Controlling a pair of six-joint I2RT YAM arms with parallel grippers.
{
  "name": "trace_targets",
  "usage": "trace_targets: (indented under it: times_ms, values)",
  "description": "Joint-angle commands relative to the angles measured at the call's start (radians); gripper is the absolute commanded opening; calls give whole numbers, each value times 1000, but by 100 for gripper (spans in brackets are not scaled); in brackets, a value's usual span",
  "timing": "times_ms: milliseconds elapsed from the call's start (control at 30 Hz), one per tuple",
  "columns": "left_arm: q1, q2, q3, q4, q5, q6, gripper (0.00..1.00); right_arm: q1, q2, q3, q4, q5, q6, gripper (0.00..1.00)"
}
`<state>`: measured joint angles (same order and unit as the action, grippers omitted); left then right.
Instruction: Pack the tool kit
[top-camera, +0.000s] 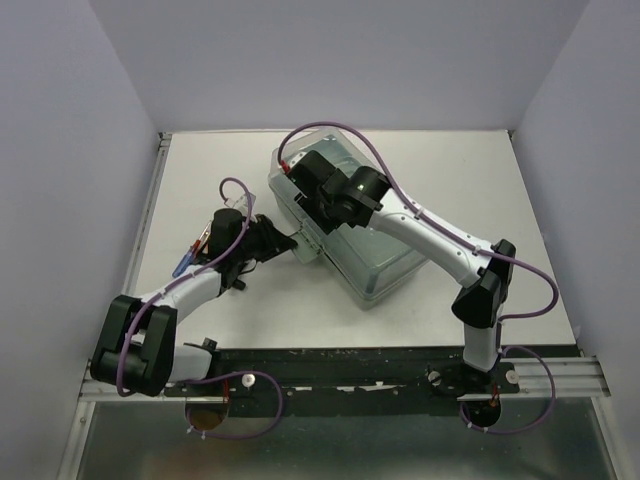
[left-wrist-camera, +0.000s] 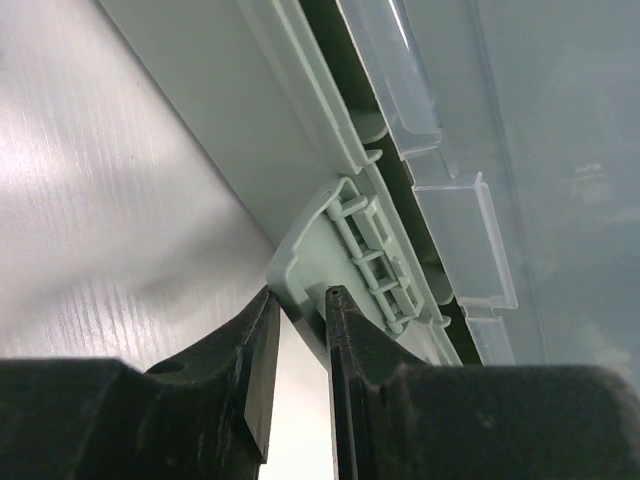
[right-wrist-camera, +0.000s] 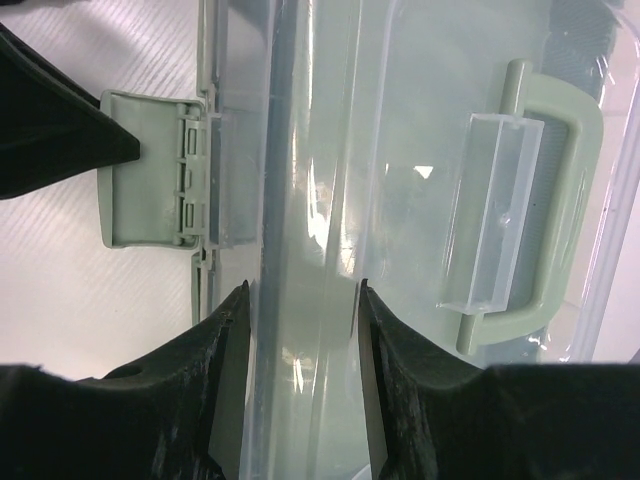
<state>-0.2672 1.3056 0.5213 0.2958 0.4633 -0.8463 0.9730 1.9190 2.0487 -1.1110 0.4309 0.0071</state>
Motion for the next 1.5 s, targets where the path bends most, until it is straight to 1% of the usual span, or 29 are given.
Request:
trace_targets:
  times_ms: [0, 67, 167, 300, 333, 367, 633, 767, 900, 967, 1200, 1467]
  values:
    - [-6, -52, 63, -81, -63, 95, 33, -39, -55, 51, 17, 3, -30, 1]
    - [-6, -63, 81, -107, -84, 113, 36, -45, -58, 53, 19, 5, -32, 1]
    - [-6, -77, 112, -136, -112, 130, 44, -48, -64, 51, 20, 5, -35, 1]
    - [-3, -77, 143, -147, -129, 130, 57, -56, -72, 53, 23, -6, -35, 1]
    - [-4, -77, 151, -142, -129, 127, 62, -56, -74, 53, 25, -4, -35, 1]
    - [-4, -74, 154, -135, -124, 122, 64, -57, -71, 53, 25, -6, -32, 1]
    - [-4, 12, 167, -86, -135, 112, 65, -59, -74, 44, 31, -11, -29, 1]
    - [-4, 63, 163, -14, -127, 87, 65, -57, -74, 47, 33, -14, -29, 1]
    - [-4, 92, 138, 100, -124, 52, 66, -57, -72, 44, 33, -14, -29, 1]
    - [-4, 104, 135, 120, -130, 40, 67, -57, -71, 42, 31, -14, -30, 1]
    - [-4, 178, 157, 120, -133, 27, 68, -57, -69, 36, 34, -8, -29, 1]
    - [-6, 242, 169, 132, -138, 12, 64, -57, -72, 34, 34, 14, -36, 1]
